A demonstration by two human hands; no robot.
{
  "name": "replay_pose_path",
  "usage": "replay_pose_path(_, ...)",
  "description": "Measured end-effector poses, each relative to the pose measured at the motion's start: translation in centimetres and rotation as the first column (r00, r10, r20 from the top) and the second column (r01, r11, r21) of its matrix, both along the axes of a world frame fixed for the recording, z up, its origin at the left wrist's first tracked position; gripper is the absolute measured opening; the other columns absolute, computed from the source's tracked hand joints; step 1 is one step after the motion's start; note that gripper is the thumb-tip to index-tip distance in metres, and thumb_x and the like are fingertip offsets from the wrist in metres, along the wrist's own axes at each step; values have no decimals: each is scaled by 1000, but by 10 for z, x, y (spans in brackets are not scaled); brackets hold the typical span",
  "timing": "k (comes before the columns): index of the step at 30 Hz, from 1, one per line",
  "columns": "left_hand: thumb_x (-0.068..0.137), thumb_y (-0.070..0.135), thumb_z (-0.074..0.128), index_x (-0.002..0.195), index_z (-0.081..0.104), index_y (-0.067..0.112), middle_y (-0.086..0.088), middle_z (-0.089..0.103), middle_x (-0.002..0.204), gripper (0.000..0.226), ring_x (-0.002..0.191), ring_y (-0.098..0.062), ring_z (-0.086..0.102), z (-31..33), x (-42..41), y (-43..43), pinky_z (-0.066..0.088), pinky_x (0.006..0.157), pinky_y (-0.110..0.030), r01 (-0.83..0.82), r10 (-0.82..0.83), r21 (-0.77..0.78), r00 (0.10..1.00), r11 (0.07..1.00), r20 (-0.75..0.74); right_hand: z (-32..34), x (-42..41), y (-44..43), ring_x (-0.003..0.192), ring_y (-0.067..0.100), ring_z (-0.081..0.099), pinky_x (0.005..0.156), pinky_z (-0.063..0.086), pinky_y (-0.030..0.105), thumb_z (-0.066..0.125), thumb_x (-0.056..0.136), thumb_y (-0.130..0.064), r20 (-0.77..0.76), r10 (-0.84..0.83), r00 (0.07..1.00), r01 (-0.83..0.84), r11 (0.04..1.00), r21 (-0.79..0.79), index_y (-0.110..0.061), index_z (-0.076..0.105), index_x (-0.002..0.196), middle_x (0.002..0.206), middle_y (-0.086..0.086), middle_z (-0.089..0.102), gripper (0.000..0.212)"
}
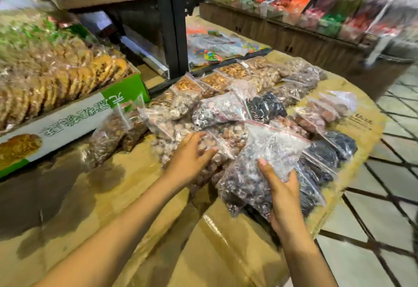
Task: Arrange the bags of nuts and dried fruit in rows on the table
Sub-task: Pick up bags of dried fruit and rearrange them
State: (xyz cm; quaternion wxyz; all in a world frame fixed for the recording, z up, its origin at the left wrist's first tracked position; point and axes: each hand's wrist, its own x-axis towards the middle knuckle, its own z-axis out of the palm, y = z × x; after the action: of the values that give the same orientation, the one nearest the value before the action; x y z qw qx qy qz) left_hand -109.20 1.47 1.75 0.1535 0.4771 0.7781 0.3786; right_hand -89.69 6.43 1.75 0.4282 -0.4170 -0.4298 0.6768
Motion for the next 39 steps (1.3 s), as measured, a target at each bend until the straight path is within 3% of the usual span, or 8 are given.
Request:
replay_pose_path(5, 89, 46, 54, 144, 28, 11, -9, 32, 148, 70, 134, -21, 33, 20, -32, 79, 25, 106, -26, 210, -226, -99, 953, 973, -200, -10, 14, 31, 134, 18, 42, 110, 35, 48, 83, 51, -66, 62, -26, 998, 22, 998, 67, -32, 25, 145, 149, -6, 40, 116)
replay_pose_path(10, 92, 49, 47, 149, 15, 7, -17, 20, 155, 78, 141, -29, 23, 10, -63, 165, 21, 113, -38, 200, -257, -267, 946, 943, -199, -19, 11, 56, 137, 22, 39, 110, 35, 52, 79, 44, -75, 203, -59, 978, 42, 995, 87, -31, 23, 147, 151, -5, 37, 125)
replay_pose_path(17, 79, 68, 52, 140, 35, 7, -18, 44, 142, 88, 122, -35, 48, -5, -106, 213, 41, 98, -40, 128, -269, -478, 933, 869, -240, -18, 13, 44, 138, 20, 30, 110, 27, 41, 74, 58, -55, 223, -98, 970, 95, 995, 27, -23, 17, 150, 153, -5, 27, 113)
replay_pose_path(23, 56, 83, 57, 73, 47, 13, -6, 52, 66, 72, 64, -25, 53, -4, -88, 175, 39, 56, -33, 169, -287, -311, 876, 935, -388, -22, 4, -5, 126, 16, 48, 107, 37, 42, 83, 48, -63, 205, -240, 949, 228, 970, 81, -26, 36, 141, 141, -10, 47, 110)
replay_pose_path(28, 53, 83, 57, 113, 55, 9, -11, 66, 96, 95, 87, -29, 61, 13, -73, 110, 52, 76, -46, 300, -289, -1, 920, 954, -266, -20, -3, -86, 96, 18, 65, 85, 53, 45, 86, 42, -65, 190, -464, 865, 453, 886, 98, -33, 49, 130, 121, -4, 64, 100)
replay_pose_path(31, 52, 88, 54, 104, 59, 14, -8, 69, 93, 90, 83, -27, 63, 28, -69, 60, 53, 71, -46, 298, -269, 158, 946, 941, -181, -20, -4, -146, 103, 23, 66, 90, 52, 50, 87, 42, -60, 111, -561, 820, 563, 826, 14, -34, 49, 130, 126, 0, 63, 100)
replay_pose_path(35, 61, 78, 58, 98, 59, 7, -8, 65, 81, 80, 75, -24, 61, 38, -49, 2, 50, 63, -38, 282, -295, 152, 953, 947, 69, -12, -7, -210, 98, 27, 70, 91, 52, 53, 84, 54, -42, 57, -612, 789, 615, 787, -49, -25, 56, 122, 111, 5, 71, 75)
replay_pose_path(39, 62, 80, 52, 98, 62, -4, -18, 64, 70, 92, 67, -29, 63, 11, -10, -28, 35, 48, -32, 323, -325, 44, 927, 946, 187, -11, -3, -243, 96, 29, 70, 85, 54, 53, 90, 47, -47, 51, -639, 767, 641, 763, -87, -23, 55, 123, 111, 9, 71, 86)
